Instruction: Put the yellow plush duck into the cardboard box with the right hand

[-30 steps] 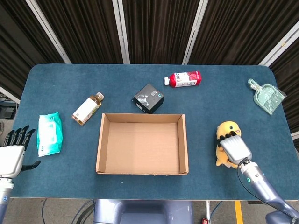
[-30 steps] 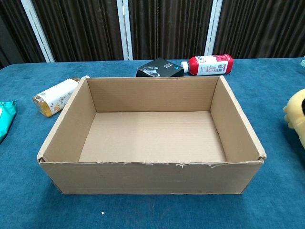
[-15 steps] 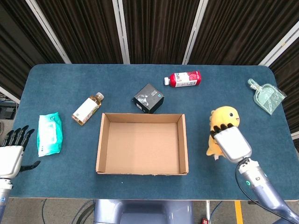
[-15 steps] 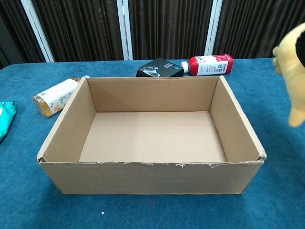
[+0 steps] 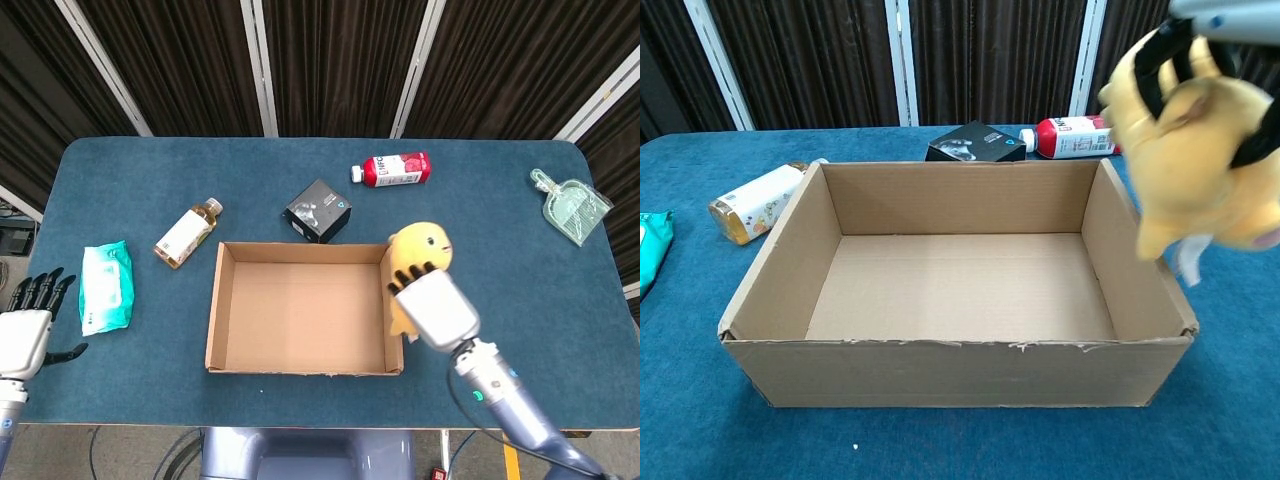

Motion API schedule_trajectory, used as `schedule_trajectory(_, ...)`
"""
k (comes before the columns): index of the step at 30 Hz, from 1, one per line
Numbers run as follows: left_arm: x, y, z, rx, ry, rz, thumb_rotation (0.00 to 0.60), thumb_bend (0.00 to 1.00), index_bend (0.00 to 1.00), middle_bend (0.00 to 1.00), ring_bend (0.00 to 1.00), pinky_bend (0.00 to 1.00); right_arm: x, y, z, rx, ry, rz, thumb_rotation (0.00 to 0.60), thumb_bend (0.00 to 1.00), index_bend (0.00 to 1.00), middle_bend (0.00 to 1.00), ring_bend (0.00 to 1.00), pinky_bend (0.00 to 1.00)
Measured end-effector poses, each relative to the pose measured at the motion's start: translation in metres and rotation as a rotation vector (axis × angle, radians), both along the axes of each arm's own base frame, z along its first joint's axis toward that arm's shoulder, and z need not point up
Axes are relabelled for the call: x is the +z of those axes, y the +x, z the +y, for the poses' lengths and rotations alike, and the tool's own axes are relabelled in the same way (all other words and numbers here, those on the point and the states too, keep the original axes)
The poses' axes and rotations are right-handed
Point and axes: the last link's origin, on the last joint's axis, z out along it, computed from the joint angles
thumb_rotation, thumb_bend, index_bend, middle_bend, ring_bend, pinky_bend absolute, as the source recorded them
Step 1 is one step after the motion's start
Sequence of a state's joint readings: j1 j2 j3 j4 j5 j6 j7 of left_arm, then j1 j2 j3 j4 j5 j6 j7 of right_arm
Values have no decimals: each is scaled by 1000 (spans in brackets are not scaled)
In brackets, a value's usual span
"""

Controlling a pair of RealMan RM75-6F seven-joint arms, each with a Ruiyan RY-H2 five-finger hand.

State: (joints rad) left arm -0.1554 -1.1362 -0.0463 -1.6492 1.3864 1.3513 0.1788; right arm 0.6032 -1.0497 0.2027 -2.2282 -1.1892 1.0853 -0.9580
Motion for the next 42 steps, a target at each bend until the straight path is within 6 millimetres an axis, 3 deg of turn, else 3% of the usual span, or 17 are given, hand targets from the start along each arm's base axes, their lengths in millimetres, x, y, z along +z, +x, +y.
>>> schedule_trajectory(7,1,1,-3,-16,-11,-8,600,88,86,0,0,0,-38,29,16,15,81,-15,600,498,608,465,427,536)
schedule_trajectory(10,4,0,-4,-20,-5,-13,600,87,87,0,0,0,-55,40,20,11,111,-18,600,411,381,273,292,430)
schedule_trajectory(12,5,-1,-5,-15,-5,-14,600,86,88,0,0,0,-67,43,21,-9,136,-22,600,234,97,65,100,297)
schedule_trajectory(13,6,-2,-4,-11,-4,-14,600,85,88,0,0,0,-71,43,20,-22,147,-21,600,173,39,25,51,256)
schedule_trajectory(15,7,-4,-4,0,0,-15,600,84,88,0,0,0,-79,42,19,-59,174,-22,600,38,0,0,0,167)
schedule_trajectory(18,8,-6,-3,7,-1,-16,600,78,87,0,0,0,-83,42,16,-99,187,-29,600,0,0,0,0,91)
schedule_trajectory(27,8,-4,-7,-7,-13,-24,600,67,86,0,0,0,-45,43,22,-79,45,-60,600,0,0,0,0,14)
schedule_trajectory(31,10,-2,-10,-21,-7,-28,600,67,72,0,0,0,-26,31,25,-67,-46,-49,600,0,0,0,0,0)
schedule_trajectory(37,11,4,-13,-67,12,-42,600,66,14,0,0,0,28,-19,42,-133,-266,-87,600,0,0,0,0,0)
schedule_trajectory(42,11,11,-18,-129,35,-47,600,66,0,0,0,0,52,-86,53,-259,-399,-183,600,0,0,0,0,0)
